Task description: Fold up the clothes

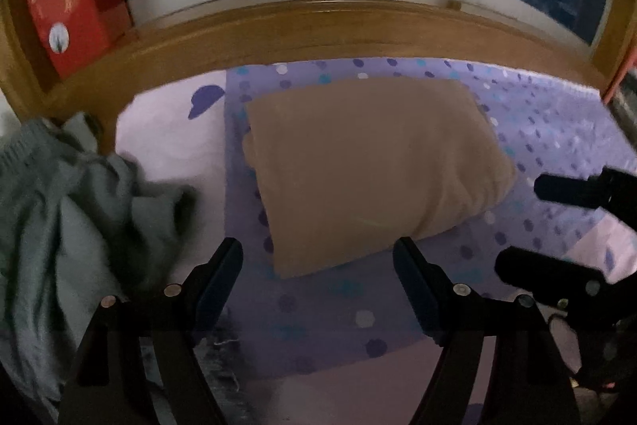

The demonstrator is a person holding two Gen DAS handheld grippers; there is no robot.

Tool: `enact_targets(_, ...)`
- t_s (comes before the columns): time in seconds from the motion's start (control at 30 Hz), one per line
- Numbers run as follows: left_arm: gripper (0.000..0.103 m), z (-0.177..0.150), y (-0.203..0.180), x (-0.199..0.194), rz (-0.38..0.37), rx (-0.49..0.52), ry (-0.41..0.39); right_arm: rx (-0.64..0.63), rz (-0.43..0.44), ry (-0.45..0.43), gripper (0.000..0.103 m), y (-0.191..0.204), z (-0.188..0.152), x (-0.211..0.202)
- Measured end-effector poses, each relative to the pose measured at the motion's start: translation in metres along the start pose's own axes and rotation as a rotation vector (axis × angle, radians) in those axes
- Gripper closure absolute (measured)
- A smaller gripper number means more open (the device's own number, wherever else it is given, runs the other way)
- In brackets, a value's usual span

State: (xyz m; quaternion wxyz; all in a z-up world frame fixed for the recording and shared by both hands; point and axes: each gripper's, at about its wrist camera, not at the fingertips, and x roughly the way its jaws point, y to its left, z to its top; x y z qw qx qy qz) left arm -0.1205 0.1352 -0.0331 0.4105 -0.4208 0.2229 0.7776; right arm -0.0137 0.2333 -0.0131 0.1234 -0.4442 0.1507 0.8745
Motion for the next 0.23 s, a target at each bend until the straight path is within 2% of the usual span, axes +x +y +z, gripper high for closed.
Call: enact_targets(0.23,0.023,-0.0009,-0.0008,-0.0039,-0.007,-0.015,0.0,0.012,-0.002,0.0,0.026,-0.001,0.0005,0.0003)
